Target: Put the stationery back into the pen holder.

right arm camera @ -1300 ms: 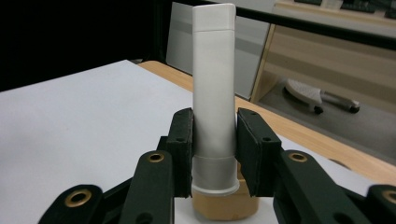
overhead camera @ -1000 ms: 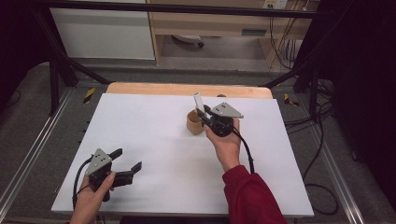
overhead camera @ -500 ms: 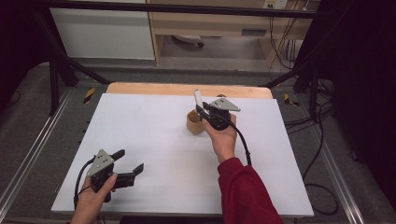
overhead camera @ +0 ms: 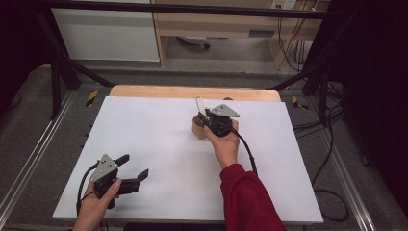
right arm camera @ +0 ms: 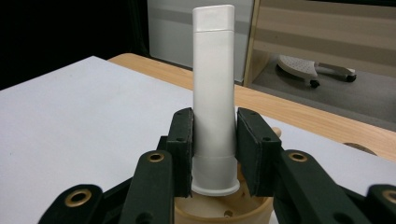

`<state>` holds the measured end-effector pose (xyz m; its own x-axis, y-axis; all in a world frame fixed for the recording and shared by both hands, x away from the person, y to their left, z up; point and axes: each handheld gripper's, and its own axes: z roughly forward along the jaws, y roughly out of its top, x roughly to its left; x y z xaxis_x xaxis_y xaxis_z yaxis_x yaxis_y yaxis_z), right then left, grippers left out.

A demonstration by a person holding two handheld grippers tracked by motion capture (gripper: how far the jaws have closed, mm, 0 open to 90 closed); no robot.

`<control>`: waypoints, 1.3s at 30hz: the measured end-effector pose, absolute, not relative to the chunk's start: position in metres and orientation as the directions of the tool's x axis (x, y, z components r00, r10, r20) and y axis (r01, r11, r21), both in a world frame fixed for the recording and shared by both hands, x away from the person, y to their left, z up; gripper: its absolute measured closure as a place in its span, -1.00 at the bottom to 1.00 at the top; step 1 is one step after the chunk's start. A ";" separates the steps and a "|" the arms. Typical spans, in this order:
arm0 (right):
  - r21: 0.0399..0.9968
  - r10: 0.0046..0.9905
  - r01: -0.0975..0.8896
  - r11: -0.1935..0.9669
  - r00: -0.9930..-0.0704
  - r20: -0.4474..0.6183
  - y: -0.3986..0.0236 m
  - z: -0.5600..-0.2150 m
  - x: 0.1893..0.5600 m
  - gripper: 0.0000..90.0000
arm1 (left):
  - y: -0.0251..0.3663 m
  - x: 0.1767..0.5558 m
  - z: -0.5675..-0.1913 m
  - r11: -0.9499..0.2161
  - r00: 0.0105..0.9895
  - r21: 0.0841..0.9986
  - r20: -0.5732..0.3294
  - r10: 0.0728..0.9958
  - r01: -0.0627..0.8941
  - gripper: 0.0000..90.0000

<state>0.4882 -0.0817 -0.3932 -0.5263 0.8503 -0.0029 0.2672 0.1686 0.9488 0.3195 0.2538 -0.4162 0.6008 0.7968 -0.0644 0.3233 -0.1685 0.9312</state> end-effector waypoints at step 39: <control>0.941 0.839 0.287 0.180 -0.544 0.005 -0.095 -0.378 0.468 -0.30 | 0.254 0.319 -0.415 -0.160 0.612 0.934 -0.074 0.788 0.319 -0.82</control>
